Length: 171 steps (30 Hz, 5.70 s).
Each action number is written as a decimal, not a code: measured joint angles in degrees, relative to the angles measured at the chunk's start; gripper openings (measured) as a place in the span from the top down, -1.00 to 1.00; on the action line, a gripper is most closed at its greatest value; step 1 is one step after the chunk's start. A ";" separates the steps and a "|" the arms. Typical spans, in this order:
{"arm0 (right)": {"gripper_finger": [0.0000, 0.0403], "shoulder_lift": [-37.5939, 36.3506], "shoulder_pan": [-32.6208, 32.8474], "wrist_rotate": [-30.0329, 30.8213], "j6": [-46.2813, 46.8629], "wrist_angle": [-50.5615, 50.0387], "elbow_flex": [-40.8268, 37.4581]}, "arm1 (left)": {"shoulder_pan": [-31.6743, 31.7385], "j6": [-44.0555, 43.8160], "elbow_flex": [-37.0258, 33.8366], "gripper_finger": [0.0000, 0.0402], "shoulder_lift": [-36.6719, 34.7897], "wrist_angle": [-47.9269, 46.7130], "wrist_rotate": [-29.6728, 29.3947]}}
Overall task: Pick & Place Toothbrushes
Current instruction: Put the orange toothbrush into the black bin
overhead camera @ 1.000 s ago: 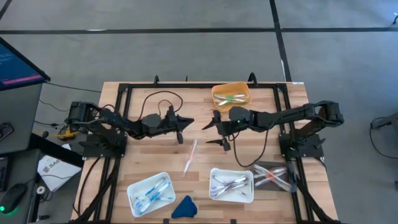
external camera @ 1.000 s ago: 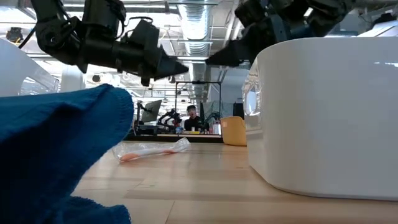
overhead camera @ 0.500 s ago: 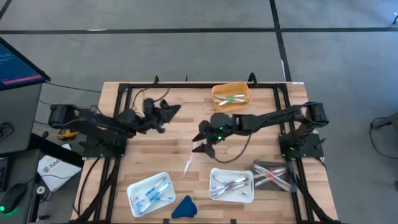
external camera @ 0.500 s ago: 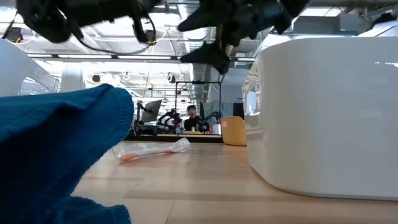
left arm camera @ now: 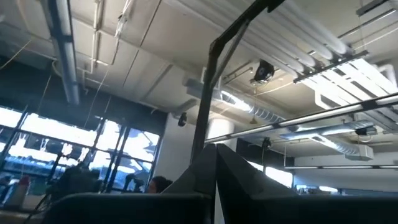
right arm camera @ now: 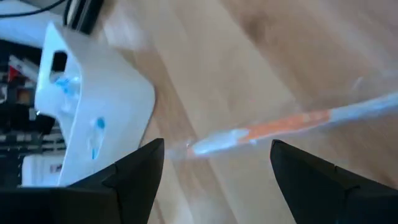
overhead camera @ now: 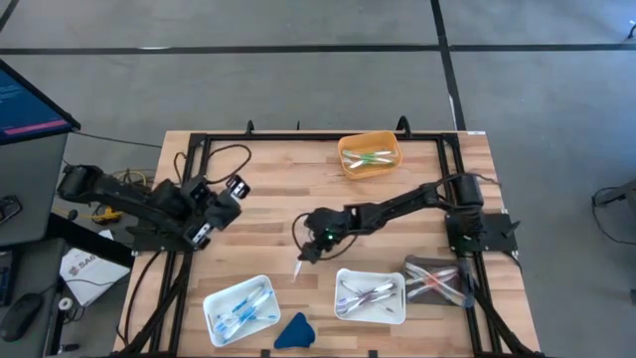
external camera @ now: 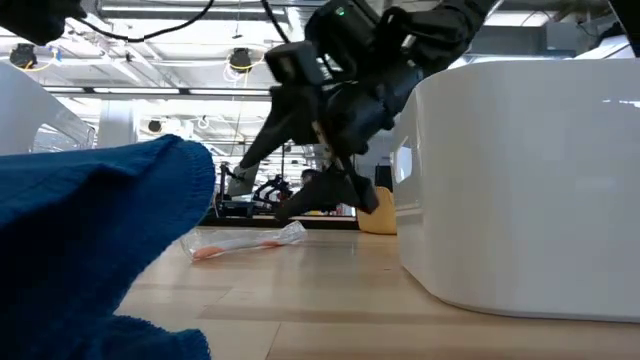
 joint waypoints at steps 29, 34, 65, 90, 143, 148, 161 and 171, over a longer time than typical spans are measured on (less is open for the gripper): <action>0.96 2.71 9.59 32.72 -23.25 -13.38 13.70 | -0.79 4.25 -0.01 0.98 -0.64 0.07 -0.98; 0.99 2.70 10.62 36.76 -22.94 -13.11 13.70 | -0.79 4.27 -0.01 0.98 -0.64 0.05 -0.96; 1.00 12.99 11.45 38.77 -19.76 -26.46 26.11 | -0.79 4.29 0.01 0.98 -0.64 -0.24 -0.90; 1.00 16.58 13.23 40.24 -14.54 -26.00 26.14 | -0.79 4.26 0.03 0.98 -0.64 -0.38 -0.89; 1.00 8.93 14.42 56.51 3.23 -82.14 32.62 | -0.81 4.22 0.03 0.98 -0.63 -0.83 -0.87; 1.00 9.10 13.49 49.64 2.46 -86.49 32.58 | -0.80 4.22 0.03 0.98 -0.64 -0.87 -0.87; 1.00 8.14 15.15 32.98 -12.12 -78.77 32.60 | -0.81 4.24 0.03 0.98 -0.62 -0.96 -0.87; 1.00 1.99 18.60 21.81 -19.67 -69.26 32.65 | -0.81 4.24 0.03 0.98 -0.62 -1.07 -0.87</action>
